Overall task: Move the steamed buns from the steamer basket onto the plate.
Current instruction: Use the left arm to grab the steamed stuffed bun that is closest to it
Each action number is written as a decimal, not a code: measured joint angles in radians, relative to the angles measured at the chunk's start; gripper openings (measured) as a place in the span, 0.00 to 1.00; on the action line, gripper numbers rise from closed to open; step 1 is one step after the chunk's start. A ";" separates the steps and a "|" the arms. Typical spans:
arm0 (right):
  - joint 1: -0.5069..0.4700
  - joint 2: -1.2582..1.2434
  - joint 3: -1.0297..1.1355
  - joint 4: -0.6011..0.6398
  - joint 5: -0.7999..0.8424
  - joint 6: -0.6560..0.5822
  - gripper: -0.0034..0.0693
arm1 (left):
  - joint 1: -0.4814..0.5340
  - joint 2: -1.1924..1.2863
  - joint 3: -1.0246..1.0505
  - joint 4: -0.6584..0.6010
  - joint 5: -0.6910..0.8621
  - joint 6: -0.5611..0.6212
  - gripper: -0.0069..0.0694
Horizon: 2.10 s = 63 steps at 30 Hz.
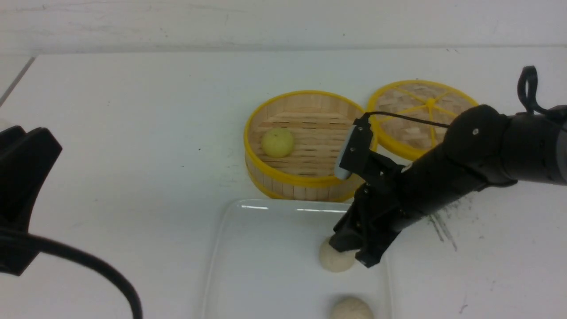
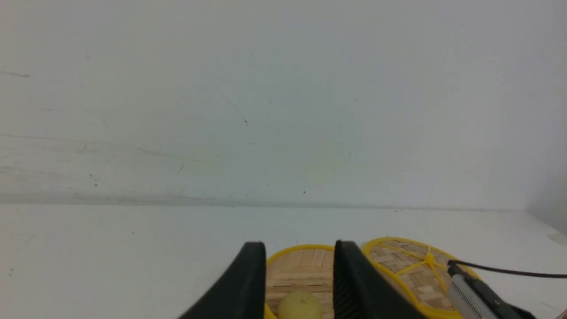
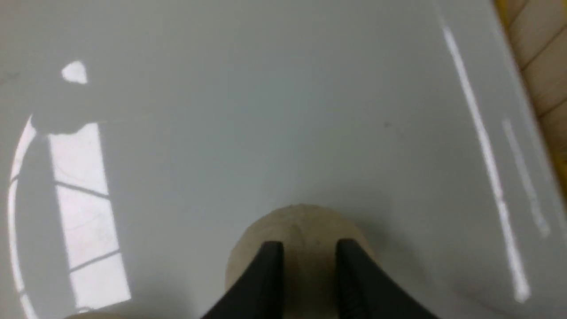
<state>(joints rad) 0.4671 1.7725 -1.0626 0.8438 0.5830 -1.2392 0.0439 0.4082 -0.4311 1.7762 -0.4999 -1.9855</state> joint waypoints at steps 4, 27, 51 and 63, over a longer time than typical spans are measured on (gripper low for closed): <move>0.000 -0.069 0.000 0.004 -0.126 0.009 0.69 | 0.000 0.000 0.000 0.003 0.000 0.000 0.42; 0.000 -0.718 0.006 0.268 -0.439 0.023 0.60 | 0.000 0.000 0.000 0.008 0.000 0.000 0.42; 0.000 -1.059 0.405 0.376 -0.492 0.043 0.60 | 0.000 0.000 0.000 0.009 -0.013 0.000 0.42; 0.000 -1.057 0.548 0.500 -0.994 -0.224 0.60 | 0.000 0.000 0.000 0.009 -0.016 0.000 0.42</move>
<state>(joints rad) 0.4671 0.7153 -0.5150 1.3440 -0.4114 -1.4630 0.0439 0.4082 -0.4311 1.7852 -0.5159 -1.9855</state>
